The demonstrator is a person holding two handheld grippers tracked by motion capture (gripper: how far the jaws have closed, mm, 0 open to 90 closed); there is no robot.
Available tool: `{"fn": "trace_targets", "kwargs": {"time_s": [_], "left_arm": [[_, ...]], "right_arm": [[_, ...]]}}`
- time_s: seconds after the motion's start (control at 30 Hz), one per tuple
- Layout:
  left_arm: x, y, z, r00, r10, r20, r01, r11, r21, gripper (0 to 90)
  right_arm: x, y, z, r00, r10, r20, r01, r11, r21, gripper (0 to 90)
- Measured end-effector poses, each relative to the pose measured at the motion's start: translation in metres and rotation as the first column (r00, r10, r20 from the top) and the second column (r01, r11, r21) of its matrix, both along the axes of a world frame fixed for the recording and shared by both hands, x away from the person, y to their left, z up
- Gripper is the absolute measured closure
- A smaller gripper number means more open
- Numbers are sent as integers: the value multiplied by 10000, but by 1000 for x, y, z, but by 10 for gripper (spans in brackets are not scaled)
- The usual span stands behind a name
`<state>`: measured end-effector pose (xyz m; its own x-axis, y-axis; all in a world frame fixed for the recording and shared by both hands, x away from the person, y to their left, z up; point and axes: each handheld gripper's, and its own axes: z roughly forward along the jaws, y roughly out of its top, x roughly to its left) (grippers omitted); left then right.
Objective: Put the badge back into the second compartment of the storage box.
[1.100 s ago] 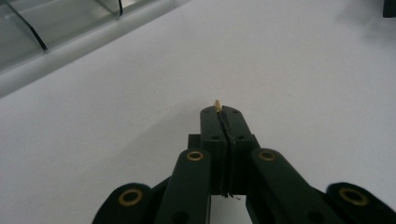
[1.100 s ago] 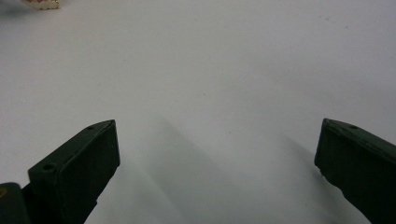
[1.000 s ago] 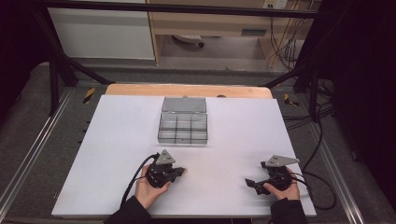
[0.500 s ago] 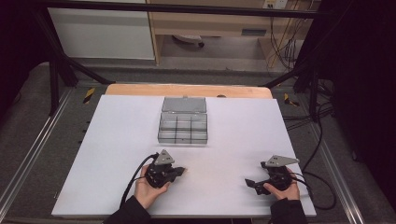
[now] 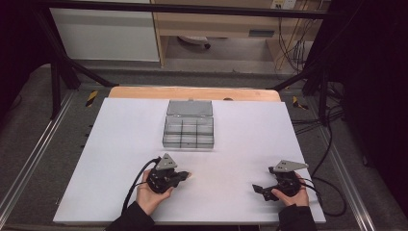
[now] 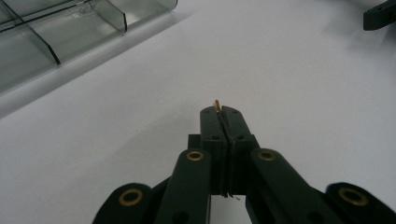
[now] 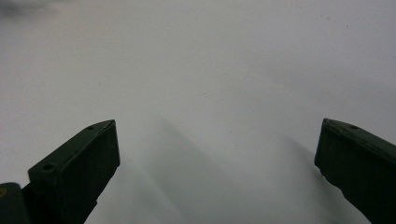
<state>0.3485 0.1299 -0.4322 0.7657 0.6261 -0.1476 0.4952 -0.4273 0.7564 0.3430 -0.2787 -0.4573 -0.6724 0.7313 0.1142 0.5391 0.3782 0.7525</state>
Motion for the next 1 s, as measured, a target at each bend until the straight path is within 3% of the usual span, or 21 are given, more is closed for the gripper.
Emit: {"fn": "trace_targets", "kwargs": {"time_s": [1.0], "left_arm": [[5,20,11,9992,388,115,-386,9992,-133,887]], "right_arm": [[0,0,0,10000,-19,-35,19,10000,-67,5]]}}
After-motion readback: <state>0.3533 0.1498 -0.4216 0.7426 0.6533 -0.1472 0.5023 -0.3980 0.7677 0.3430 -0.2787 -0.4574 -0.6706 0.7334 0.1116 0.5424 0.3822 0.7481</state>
